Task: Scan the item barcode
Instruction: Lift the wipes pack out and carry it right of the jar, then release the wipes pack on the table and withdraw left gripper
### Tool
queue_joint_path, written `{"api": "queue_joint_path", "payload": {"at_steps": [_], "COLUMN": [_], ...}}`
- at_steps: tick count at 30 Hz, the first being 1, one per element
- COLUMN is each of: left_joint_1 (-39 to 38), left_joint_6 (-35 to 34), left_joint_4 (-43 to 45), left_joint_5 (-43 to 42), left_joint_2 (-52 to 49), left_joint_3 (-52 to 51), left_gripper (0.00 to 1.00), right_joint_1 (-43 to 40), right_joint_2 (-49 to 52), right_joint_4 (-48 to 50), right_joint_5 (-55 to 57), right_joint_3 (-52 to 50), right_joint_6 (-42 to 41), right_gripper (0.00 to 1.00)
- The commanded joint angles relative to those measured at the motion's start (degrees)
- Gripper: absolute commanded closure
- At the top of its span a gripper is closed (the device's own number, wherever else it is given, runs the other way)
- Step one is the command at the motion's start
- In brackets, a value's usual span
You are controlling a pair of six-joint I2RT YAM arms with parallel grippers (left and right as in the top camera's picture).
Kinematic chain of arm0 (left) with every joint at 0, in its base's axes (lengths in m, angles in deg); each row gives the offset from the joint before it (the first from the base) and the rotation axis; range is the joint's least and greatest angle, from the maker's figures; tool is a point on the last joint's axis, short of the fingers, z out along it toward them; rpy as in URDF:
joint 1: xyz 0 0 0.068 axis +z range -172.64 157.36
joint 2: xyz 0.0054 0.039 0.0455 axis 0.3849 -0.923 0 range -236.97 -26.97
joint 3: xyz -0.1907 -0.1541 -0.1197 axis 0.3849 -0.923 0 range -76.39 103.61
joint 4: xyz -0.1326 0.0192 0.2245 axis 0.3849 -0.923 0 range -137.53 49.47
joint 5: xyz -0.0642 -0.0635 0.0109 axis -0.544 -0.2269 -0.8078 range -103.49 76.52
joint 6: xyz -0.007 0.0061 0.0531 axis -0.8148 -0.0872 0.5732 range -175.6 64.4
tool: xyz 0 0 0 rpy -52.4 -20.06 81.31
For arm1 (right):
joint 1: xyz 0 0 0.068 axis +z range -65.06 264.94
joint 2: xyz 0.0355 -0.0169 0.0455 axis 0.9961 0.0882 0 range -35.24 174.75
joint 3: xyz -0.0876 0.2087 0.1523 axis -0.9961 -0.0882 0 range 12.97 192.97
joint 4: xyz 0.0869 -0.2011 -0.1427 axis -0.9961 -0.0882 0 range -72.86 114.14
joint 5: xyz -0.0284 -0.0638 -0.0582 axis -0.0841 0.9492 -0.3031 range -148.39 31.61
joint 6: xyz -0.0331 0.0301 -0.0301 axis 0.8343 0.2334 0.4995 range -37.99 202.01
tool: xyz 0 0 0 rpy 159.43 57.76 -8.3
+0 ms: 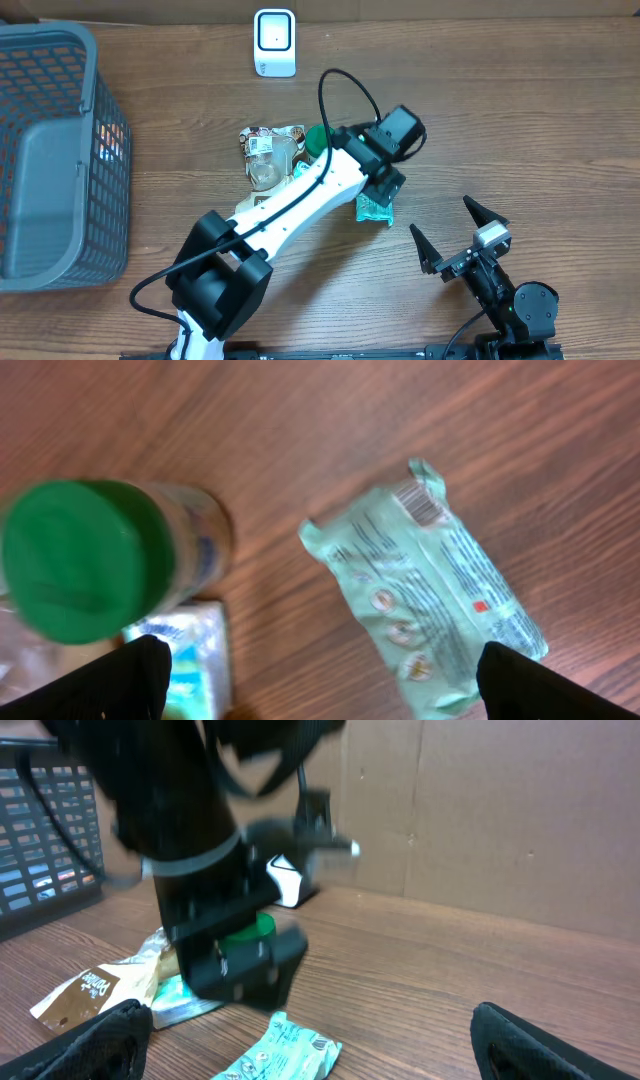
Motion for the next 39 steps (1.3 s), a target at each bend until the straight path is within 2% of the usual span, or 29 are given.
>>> {"api": "queue_joint_path", "payload": {"at_steps": [1,6,8,11,12,14,16,17,20,32,39], "left_joint_1": [3.4,9.4,14.7,21.7,26.3,32.0,37.0,40.9,44.3,47.9,53.3], "left_joint_6": [-0.4,-0.4,-0.5,-5.0,-8.1,-11.2,-12.7,-12.8,-12.8,-12.8,-12.8], "left_joint_4": [-4.5,-16.8,-23.7,-29.1,-31.7,-34.4,-36.1,-37.1,-37.6,-38.6,-41.4], "left_joint_5": [-0.5,-0.7,-0.7,-0.3,-0.4,-0.7,-3.0,-5.6,-7.7,-7.6,-7.6], "left_joint_2": [1.9,2.0,2.0,2.2,2.2,2.2,2.2,2.2,2.2,2.2,2.2], "left_joint_3": [9.7,25.2,34.9,43.1,46.8,49.8,50.6,50.5,49.9,49.9,49.9], "left_gripper": [0.0,0.01,0.0,0.11,0.14,0.18,0.2,0.25,0.25,0.25,0.28], "right_joint_1": [0.3,0.3,0.3,0.3,0.3,0.3,0.3,0.3,0.3,0.3,0.3], "right_joint_2": [-0.7,-0.7,-0.7,-0.7,-0.7,-0.7,-0.7,-0.7,-0.7,-0.7,-0.7], "right_joint_4": [0.1,0.1,0.1,0.1,0.1,0.1,0.1,0.1,0.1,0.1,0.1], "right_joint_5": [-0.1,-0.1,-0.1,-0.1,-0.1,-0.1,-0.1,-0.1,-0.1,-0.1,-0.1], "right_joint_3": [-0.6,-0.6,-0.6,-0.6,-0.6,-0.6,-0.6,-0.6,-0.6,-0.6,-0.6], "right_joint_6": [-0.2,-0.2,-0.2,-0.2,-0.2,-0.2,-0.2,-0.2,-0.2,-0.2,-0.2], "right_gripper": [0.0,0.0,0.0,0.0,0.0,0.0,0.0,0.0,0.0,0.0,0.0]}}
